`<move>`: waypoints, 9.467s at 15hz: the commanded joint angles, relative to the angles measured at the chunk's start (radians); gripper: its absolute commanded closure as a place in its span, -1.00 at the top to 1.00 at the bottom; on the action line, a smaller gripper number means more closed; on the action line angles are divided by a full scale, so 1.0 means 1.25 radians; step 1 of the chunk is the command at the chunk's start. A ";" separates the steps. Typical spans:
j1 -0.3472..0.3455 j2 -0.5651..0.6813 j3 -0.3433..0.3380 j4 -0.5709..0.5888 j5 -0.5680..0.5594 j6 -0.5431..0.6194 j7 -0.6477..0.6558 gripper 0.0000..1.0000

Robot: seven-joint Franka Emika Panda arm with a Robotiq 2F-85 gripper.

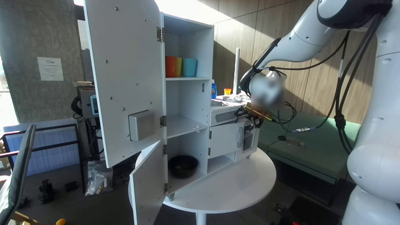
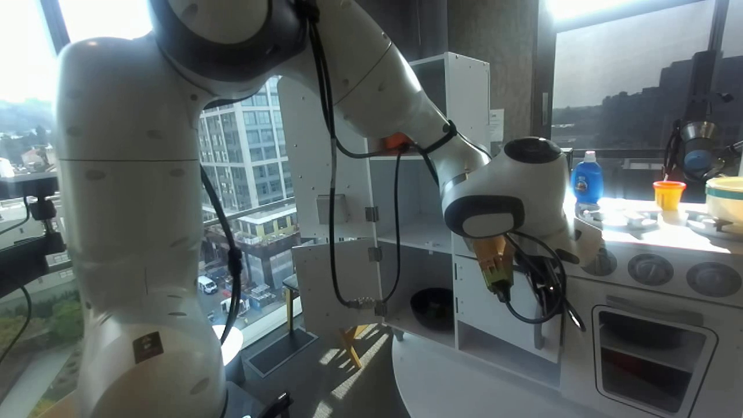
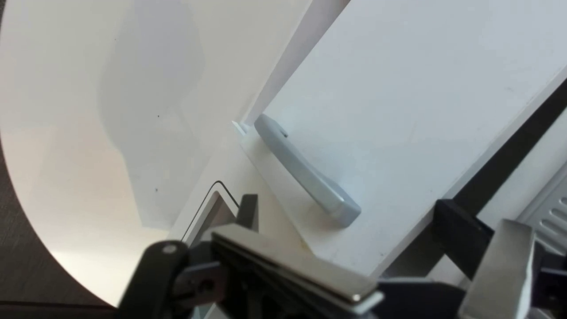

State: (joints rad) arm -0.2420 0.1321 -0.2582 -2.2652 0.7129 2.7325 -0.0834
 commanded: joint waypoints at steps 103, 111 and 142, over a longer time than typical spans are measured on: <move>-0.049 0.119 -0.108 0.104 -1.420 0.239 -0.097 1.00; -0.025 0.158 -0.136 0.134 -1.476 0.236 -0.007 1.00; 0.011 0.227 -0.186 0.200 -1.716 0.168 0.209 1.00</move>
State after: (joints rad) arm -0.2328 0.4437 -0.4718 -1.9906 -1.4305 2.9924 0.1753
